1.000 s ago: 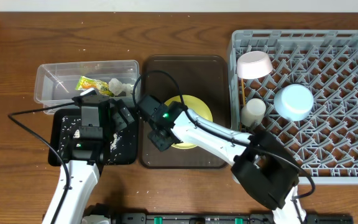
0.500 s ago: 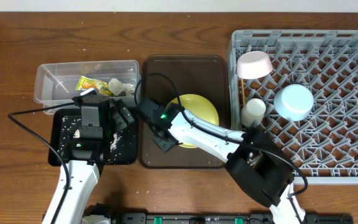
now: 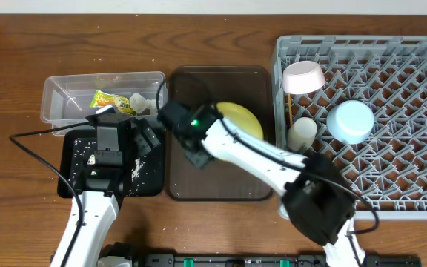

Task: Sort waste into correct bins and load items into the dishwasher rack
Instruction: 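Grip the yellow plate rim with the right gripper and lift it, then carry the yellow plate to the back of the rack and stand it upright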

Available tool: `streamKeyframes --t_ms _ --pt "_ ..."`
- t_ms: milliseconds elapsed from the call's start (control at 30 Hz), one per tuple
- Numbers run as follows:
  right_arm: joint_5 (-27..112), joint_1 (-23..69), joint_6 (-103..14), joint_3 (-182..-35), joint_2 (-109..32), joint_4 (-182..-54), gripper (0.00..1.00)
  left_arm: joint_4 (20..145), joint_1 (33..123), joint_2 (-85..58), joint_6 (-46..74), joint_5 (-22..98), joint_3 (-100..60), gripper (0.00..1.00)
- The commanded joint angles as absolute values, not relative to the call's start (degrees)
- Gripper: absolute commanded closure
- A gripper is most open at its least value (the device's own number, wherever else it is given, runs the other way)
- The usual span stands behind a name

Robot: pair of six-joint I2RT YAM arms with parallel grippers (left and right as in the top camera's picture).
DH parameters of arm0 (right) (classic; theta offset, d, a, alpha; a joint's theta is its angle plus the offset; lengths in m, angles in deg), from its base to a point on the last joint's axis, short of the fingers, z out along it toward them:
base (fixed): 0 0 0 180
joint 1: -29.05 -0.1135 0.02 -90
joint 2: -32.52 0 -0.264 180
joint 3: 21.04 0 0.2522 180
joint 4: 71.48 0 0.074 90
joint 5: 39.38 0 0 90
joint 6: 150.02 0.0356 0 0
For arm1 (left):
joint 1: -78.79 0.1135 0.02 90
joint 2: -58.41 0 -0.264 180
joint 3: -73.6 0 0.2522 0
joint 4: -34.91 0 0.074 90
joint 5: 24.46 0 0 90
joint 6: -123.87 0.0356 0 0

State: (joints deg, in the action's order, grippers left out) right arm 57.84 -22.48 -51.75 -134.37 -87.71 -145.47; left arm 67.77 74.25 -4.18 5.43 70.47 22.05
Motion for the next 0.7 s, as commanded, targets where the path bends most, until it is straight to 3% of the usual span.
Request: streamKeyframes --t_ms 0,200,467,667 --pt "52.3 -18.5 -54.8 -139.0 -81.0 -145.4 0.99 67.7 74.5 -4.3 5.8 71.6 21.2 0.02" --pt "40.5 -7.5 -55.6 -140.1 -73.0 -144.8 0.99 67.7 74.5 -4.3 5.8 71.6 21.2 0.02" --pt "8.7 17.3 -67.2 -140.1 -68.2 -144.3 0.99 67.7 74.5 -4.3 5.8 71.6 21.2 0.02" --pt "-7.1 32.1 -72.2 -139.6 -69.7 -144.5 0.99 67.7 74.5 -4.3 5.8 71.6 21.2 0.02"
